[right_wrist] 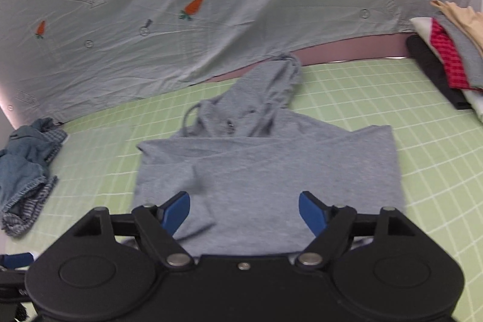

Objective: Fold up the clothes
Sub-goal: 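Grasp the sleeve cuff with the right tool and fold it back over the body, then grasp the hoodie side edge with the left tool and fold it inward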

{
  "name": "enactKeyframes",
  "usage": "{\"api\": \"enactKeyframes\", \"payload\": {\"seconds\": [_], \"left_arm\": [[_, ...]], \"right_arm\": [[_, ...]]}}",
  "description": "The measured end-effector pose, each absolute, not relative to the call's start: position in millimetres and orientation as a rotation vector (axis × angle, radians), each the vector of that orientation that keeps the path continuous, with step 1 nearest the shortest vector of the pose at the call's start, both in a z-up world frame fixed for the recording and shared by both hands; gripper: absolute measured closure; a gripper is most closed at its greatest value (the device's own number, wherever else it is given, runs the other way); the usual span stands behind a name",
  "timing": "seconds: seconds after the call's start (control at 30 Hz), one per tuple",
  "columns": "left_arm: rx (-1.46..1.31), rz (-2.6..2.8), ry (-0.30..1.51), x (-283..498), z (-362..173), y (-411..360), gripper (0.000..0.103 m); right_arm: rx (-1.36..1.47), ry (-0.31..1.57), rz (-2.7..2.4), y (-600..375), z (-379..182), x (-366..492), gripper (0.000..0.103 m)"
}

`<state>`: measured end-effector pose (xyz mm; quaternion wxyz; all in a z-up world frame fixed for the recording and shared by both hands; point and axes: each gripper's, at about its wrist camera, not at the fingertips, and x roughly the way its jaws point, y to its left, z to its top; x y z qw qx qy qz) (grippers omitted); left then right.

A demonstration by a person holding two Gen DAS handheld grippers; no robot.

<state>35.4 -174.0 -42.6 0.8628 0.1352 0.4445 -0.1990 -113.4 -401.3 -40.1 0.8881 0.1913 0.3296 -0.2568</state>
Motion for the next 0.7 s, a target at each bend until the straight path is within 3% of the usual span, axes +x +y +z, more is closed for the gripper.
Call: {"api": "enactKeyframes", "payload": {"seconds": [0.37,0.47,0.63,0.7], "left_arm": [[0.254,-0.450,0.918,37,-43,-239,0.005],[0.252,-0.476,0.912,46,-46,-255,0.014],[0.242,-0.540,0.930,69,-58,-279,0.050],[0.246,-0.535,0.947,77,-64,-286,0.055]], "right_arm": [[0.439,0.755,-0.717,-482,-57,-180,0.018],[0.460,0.764,-0.742,-504,-66,-181,0.018],[0.511,0.780,-0.770,-540,-84,-172,0.018],[0.533,0.786,-0.783,-555,-92,-166,0.018]]}}
